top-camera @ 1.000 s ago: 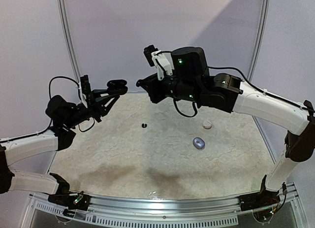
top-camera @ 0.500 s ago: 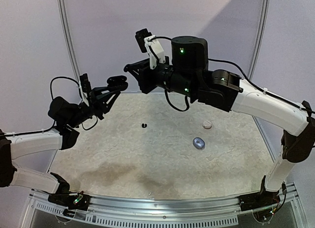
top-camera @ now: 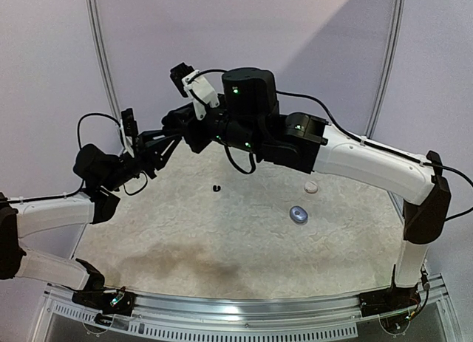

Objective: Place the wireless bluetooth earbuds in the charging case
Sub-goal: Insert the left earbud into the left side groove of the charging case.

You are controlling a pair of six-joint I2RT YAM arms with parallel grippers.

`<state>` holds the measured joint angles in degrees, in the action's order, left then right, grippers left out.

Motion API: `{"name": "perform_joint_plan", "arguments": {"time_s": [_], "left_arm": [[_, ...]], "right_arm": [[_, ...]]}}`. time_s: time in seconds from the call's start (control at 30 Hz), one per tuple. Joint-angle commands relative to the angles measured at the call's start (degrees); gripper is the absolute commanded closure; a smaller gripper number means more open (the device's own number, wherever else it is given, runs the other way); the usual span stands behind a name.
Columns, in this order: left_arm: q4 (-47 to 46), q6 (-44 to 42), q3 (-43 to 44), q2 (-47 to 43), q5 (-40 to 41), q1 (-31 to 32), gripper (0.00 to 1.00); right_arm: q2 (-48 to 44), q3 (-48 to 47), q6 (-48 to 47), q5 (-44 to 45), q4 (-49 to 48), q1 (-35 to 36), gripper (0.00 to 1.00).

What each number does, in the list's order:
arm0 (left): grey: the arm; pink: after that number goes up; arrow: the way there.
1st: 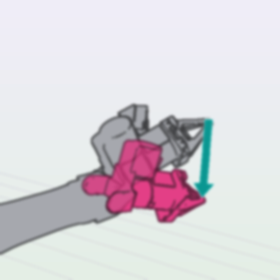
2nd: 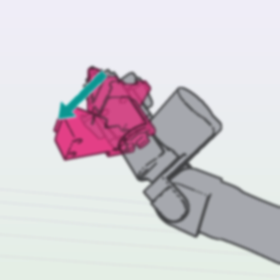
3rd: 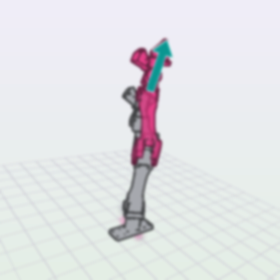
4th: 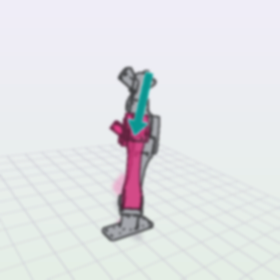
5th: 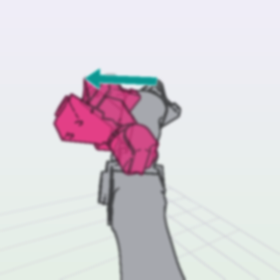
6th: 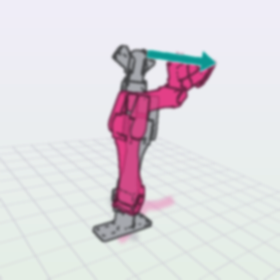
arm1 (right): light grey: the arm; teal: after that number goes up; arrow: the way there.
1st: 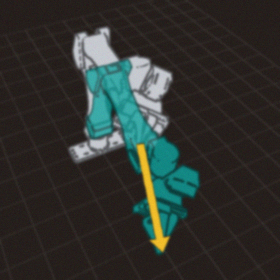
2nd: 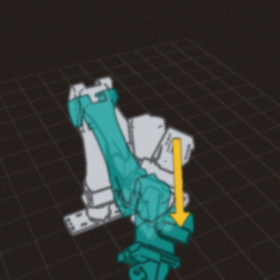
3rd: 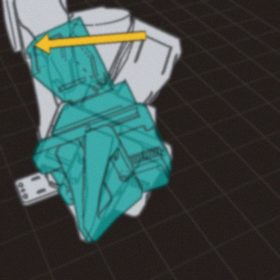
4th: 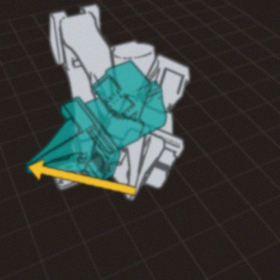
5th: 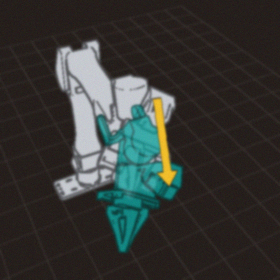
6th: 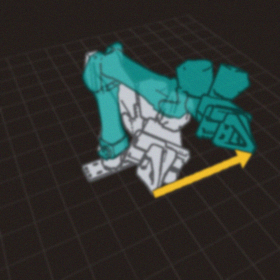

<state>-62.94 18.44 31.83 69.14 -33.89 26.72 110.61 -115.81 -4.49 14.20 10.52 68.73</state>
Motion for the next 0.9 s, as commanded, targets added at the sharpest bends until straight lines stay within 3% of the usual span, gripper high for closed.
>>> {"name": "perform_joint_plan", "arguments": {"time_s": [0.0,0.87], "left_arm": [[1.9,0.7,1.3,-0.2,-0.3,-0.2,1.00],[4.4,-0.1,2.5,-0.2,-0.3,-0.3,1.00]], "right_arm": [[2.4,-3.4,-3.3,-0.4,1.1,0.6,1.00],[6.7,-5.7,-3.5,6.7,3.3,0.6,1.00]]}}
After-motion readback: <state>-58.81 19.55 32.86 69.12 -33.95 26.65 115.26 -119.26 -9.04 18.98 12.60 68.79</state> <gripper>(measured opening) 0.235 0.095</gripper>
